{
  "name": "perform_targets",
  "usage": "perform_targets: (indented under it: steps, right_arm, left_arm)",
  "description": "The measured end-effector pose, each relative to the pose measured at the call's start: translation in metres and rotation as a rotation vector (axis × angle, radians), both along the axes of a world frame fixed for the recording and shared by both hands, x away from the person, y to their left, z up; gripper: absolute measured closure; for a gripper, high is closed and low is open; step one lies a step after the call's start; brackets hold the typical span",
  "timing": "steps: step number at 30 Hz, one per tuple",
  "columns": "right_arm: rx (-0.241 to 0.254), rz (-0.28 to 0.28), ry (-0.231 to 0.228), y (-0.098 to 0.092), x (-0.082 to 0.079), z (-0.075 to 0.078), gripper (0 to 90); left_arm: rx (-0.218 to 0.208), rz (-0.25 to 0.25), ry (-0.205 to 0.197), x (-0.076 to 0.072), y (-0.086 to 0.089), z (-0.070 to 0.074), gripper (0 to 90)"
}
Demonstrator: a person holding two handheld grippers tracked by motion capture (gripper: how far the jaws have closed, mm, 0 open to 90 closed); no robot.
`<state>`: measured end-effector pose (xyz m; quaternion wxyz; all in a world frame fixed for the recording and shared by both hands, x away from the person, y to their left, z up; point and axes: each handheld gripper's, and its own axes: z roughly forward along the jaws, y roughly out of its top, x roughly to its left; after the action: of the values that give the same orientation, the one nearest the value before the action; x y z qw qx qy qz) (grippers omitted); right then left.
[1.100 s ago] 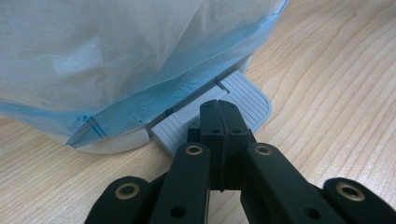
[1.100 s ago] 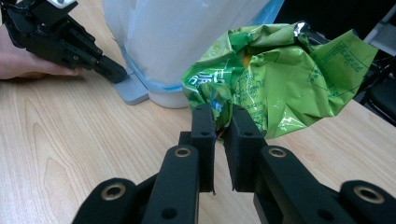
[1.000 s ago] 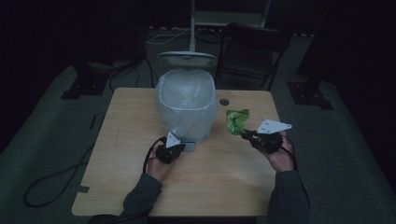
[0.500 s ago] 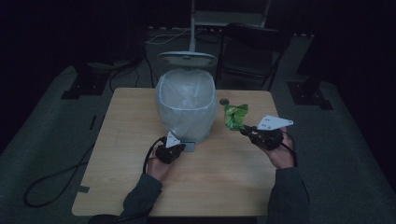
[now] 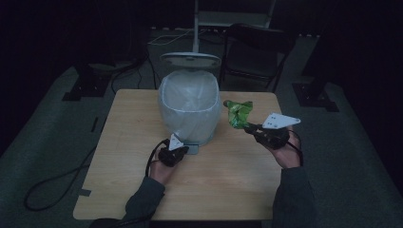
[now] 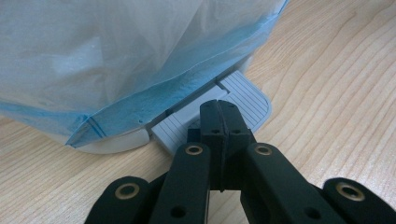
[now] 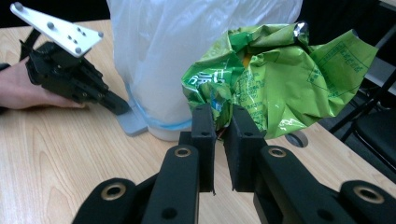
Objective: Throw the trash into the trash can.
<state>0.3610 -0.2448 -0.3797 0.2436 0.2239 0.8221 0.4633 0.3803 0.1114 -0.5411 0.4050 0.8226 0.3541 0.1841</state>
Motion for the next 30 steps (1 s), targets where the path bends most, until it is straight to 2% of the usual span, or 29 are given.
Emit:
perform_targets:
  steps: [30]
  right_arm:
    - [0.012, 0.032, -0.072, 0.015, 0.003, 0.033, 82.1]
  left_arm:
    - [-0.001, 0.000, 0.002, 0.000, 0.000, 0.000, 90.0]
